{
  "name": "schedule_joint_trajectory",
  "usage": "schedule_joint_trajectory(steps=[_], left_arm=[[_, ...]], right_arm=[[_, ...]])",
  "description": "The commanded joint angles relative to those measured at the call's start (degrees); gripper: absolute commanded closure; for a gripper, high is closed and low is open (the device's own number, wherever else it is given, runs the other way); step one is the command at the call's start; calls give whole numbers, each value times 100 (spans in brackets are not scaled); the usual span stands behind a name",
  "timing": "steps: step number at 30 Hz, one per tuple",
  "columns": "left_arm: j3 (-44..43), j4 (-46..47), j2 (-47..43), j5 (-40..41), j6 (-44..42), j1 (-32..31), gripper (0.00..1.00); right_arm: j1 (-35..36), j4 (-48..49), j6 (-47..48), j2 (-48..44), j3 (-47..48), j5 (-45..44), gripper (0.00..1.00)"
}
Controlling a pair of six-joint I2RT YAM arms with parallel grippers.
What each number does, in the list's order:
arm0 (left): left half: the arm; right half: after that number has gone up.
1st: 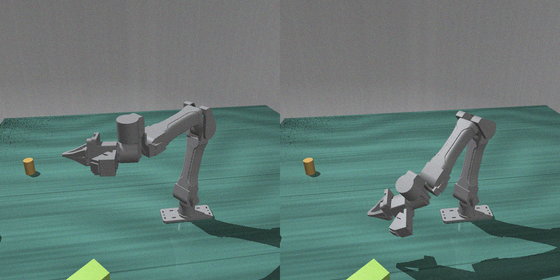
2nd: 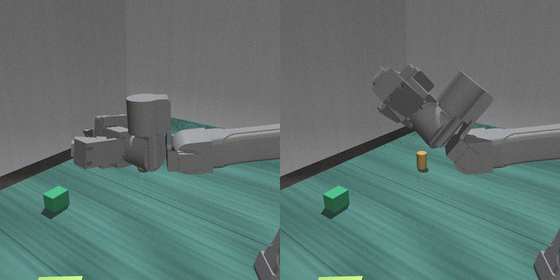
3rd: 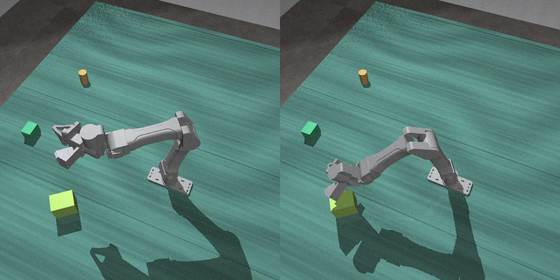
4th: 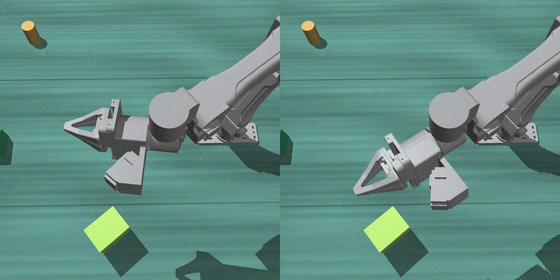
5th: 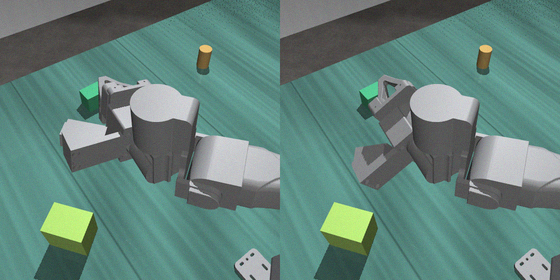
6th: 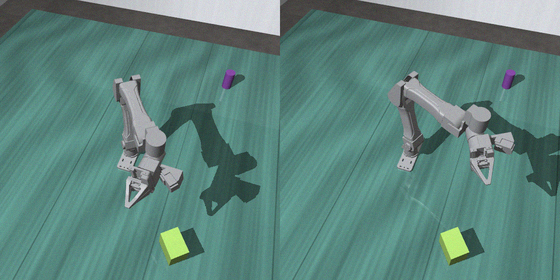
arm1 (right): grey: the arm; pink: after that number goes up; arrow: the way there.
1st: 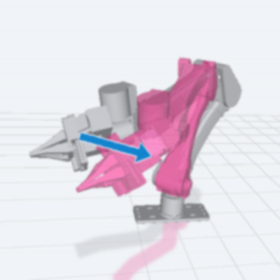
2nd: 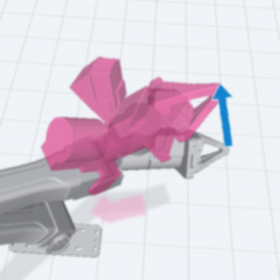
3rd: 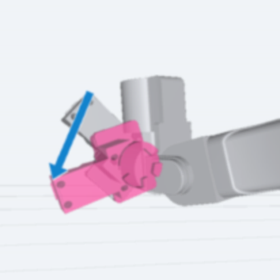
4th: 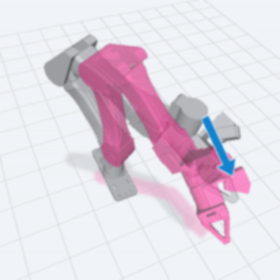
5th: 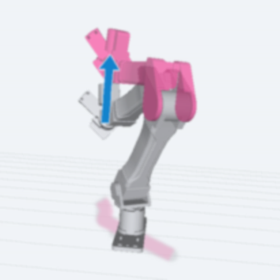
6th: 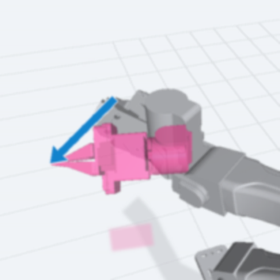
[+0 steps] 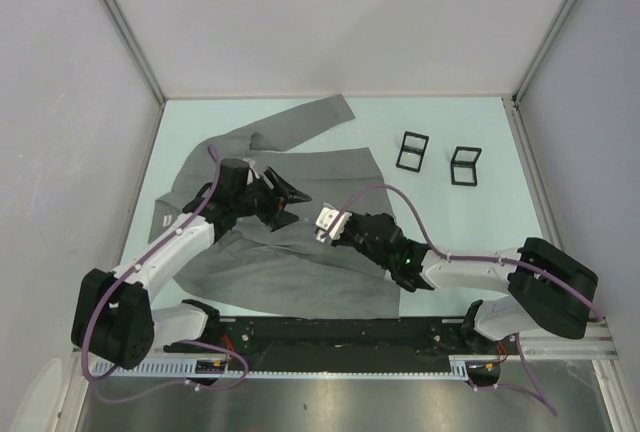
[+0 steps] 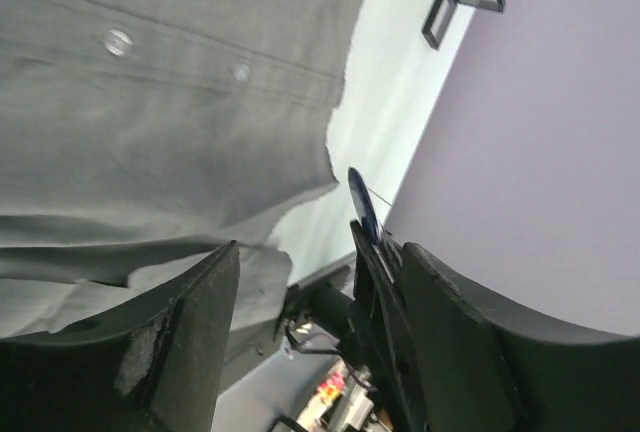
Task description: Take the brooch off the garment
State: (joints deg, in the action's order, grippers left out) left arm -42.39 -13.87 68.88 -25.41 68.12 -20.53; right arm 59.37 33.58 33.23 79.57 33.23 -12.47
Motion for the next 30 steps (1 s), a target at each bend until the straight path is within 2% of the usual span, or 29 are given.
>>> schedule_joint_trajectory(steps=[1, 17, 18, 19, 21, 25, 28, 29, 30], left_arm=[[-155, 595, 177, -438, 659, -231, 32], [-366, 842, 424, -289, 808, -794, 48], [-392, 824, 442, -281, 800, -812, 52], [-401, 833, 433, -246, 791, -829, 60], [-384, 833, 433, -210, 782, -864, 66], [-323, 868, 424, -157, 764, -891, 86], [-322, 964, 416, -87, 563, -882, 100], [-322, 982, 415, 9, 293, -882, 100], [-331, 1009, 381, 97, 90, -882, 100]], right_arm=[[346, 623, 772, -170, 25, -748, 100], [523, 588, 711, -337, 43, -801, 100], [540, 605, 711, -346, 43, -818, 100], [540, 614, 711, -346, 43, -818, 100], [549, 623, 711, -363, 43, -801, 100], [610, 649, 693, -337, 43, -827, 100], [724, 746, 597, -258, 43, -1177, 99], [838, 816, 388, -240, 34, -1518, 95], [900, 782, 246, -232, 51, -1643, 71]])
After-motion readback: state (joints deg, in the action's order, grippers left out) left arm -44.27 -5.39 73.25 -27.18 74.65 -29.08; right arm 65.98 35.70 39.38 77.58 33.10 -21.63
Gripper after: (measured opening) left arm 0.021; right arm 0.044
